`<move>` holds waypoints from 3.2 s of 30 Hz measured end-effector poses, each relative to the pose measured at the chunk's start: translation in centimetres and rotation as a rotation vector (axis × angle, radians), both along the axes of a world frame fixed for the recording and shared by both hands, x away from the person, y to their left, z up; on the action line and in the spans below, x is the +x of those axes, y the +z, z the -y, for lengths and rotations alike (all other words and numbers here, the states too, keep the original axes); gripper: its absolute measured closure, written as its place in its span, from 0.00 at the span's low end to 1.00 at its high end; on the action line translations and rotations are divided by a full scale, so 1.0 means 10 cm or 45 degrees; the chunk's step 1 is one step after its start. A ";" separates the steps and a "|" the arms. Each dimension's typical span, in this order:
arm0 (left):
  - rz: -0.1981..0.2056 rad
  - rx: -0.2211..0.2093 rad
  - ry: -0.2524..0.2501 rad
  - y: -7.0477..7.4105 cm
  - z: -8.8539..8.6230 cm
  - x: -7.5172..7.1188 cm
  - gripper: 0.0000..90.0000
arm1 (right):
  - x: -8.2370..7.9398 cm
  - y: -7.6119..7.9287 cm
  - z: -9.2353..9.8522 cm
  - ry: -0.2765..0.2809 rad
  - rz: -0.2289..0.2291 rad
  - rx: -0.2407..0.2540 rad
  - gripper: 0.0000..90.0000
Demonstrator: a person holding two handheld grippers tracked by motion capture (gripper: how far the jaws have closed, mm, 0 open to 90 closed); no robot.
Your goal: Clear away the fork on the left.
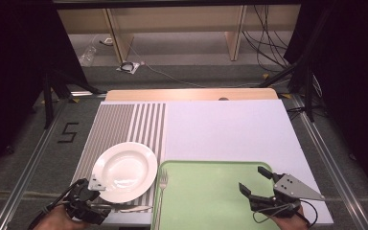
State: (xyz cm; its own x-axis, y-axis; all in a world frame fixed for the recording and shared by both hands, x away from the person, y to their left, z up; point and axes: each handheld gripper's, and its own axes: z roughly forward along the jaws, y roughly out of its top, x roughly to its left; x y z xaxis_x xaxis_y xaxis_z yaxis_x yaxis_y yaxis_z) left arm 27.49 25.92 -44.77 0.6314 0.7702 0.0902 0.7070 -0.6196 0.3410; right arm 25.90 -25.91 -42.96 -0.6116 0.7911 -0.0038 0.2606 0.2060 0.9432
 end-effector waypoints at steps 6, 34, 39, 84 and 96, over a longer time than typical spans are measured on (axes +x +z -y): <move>-0.038 0.019 0.005 -0.08 -0.01 0.03 0.21 | 0.00 0.00 0.00 0.002 0.000 0.000 0.21; -0.155 0.061 -0.054 -0.18 0.01 0.16 0.41 | 0.00 0.00 -0.01 0.005 -0.012 0.001 0.21; -0.168 0.074 -0.069 -0.17 0.02 0.18 0.45 | 0.00 0.00 -0.01 0.006 -0.018 -0.002 0.21; -0.177 0.222 -0.341 -0.15 0.23 0.08 0.86 | 0.00 0.00 -0.01 0.010 -0.017 -0.013 0.22; -0.219 0.127 -0.368 -0.13 0.18 0.07 0.88 | 0.00 0.00 -0.01 0.007 -0.010 -0.005 0.22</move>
State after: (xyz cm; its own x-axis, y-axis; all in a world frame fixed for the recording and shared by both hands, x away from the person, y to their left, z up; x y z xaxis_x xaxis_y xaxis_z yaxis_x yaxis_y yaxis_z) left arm 28.19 24.10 -46.03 0.8346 0.5501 0.0294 0.5394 -0.8268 0.1596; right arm 25.92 -25.78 -42.96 -0.6161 0.7877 -0.0021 0.2668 0.2111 0.9404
